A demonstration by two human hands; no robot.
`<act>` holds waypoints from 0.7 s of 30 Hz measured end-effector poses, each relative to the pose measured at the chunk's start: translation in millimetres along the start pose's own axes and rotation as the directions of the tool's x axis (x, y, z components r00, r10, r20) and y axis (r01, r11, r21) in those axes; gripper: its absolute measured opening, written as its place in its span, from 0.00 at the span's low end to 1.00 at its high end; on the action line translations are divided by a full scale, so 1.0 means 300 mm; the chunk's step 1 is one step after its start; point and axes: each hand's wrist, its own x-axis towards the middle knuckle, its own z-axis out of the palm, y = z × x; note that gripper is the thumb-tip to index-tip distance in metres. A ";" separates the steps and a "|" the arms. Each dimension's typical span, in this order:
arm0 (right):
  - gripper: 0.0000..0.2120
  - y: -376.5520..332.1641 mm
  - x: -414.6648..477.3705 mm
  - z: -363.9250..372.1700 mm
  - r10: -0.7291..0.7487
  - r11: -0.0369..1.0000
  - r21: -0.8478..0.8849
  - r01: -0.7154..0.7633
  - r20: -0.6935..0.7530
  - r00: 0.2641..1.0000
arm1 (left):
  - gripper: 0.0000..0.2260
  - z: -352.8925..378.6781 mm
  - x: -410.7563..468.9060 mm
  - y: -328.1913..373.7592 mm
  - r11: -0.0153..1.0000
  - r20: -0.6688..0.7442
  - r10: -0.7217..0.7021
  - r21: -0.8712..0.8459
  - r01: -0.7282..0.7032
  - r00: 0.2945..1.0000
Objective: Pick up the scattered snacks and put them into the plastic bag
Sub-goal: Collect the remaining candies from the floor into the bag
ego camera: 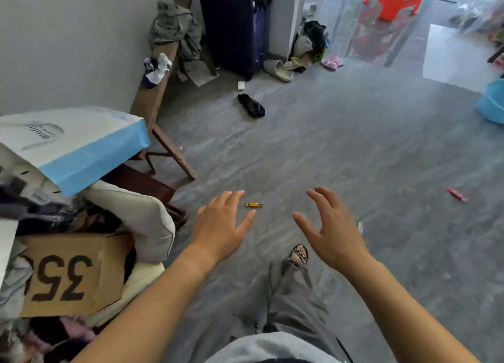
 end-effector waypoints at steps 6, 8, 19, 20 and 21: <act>0.26 0.021 0.506 0.031 -0.190 0.979 -0.032 0.201 0.205 0.960 | 0.24 0.007 0.343 -0.109 0.979 0.044 -0.203 0.032 0.202 0.978; 0.25 0.034 0.642 0.080 -0.222 0.971 -0.026 0.236 0.251 0.942 | 0.24 0.039 0.465 -0.175 0.970 0.106 -0.245 0.024 0.244 0.964; 0.21 0.553 1.197 1.033 -0.210 0.974 -0.025 0.227 0.295 0.932 | 0.23 0.939 1.082 -0.654 0.977 0.256 -0.188 0.145 0.154 0.948; 0.21 0.628 1.234 1.145 -0.202 0.975 -0.028 0.220 0.302 0.932 | 0.23 1.063 1.132 -0.697 0.978 0.265 -0.181 0.154 0.144 0.947; 0.21 0.704 1.266 1.253 -0.193 0.976 -0.036 0.215 0.315 0.929 | 0.23 1.186 1.176 -0.737 0.978 0.277 -0.179 0.156 0.140 0.944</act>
